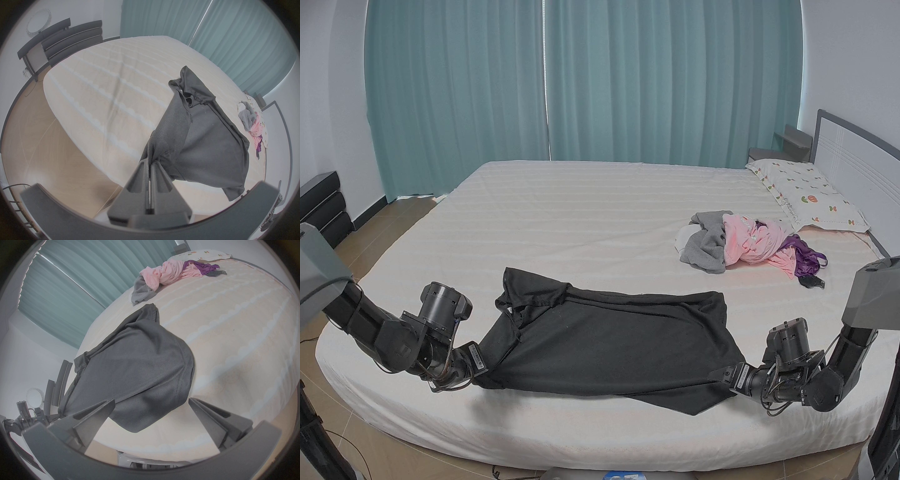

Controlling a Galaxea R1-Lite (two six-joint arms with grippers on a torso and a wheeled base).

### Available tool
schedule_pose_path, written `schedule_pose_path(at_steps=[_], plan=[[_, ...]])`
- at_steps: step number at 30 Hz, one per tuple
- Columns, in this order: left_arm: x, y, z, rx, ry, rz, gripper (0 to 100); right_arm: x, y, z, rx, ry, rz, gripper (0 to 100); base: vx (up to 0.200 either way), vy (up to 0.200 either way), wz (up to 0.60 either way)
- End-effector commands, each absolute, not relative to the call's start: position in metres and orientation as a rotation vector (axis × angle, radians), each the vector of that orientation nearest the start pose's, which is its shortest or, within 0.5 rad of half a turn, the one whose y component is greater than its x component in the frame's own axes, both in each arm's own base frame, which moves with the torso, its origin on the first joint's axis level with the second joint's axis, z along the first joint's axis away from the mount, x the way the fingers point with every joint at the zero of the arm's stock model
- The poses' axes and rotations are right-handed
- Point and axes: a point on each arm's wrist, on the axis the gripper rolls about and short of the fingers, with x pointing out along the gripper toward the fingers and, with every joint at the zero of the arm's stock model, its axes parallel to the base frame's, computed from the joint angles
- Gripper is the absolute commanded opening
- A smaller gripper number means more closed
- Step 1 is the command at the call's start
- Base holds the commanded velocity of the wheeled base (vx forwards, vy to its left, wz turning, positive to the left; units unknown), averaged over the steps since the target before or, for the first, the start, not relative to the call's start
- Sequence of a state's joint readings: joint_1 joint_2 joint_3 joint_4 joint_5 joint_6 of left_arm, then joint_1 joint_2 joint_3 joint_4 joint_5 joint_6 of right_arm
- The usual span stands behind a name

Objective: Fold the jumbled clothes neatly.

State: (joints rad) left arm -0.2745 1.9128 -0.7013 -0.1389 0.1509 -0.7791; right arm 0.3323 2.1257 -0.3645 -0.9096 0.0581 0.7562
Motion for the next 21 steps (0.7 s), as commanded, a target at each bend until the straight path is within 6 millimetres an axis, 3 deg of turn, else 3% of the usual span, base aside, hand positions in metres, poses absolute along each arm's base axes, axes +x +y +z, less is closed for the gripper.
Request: schedule_pose_path(at_steps=[1, 5, 6, 21], plan=[[0.265, -0.068, 0.062, -0.503, 1.016, 0.289, 0, 0.257, 0.095, -0.023, 0.567, 0.974, 0.018, 100, 0.000, 0.000, 0.00], [0.263, -0.065, 0.068, -0.524, 1.004, 0.281, 0, 0.259, 0.094, -0.031, 0.561, 0.990, 0.002, 100, 0.000, 0.000, 0.00], [0.263, -0.060, 0.071, -0.537, 0.994, 0.283, 0, 0.260, 0.093, -0.033, 0.556, 0.987, -0.018, 0, 0.000, 0.000, 0.00], [0.267, -0.025, 0.079, -0.694, 0.977, 0.287, 0, 0.295, 0.071, 0.011, 0.644, 0.774, -0.038, 0, 0.000, 0.000, 0.00]])
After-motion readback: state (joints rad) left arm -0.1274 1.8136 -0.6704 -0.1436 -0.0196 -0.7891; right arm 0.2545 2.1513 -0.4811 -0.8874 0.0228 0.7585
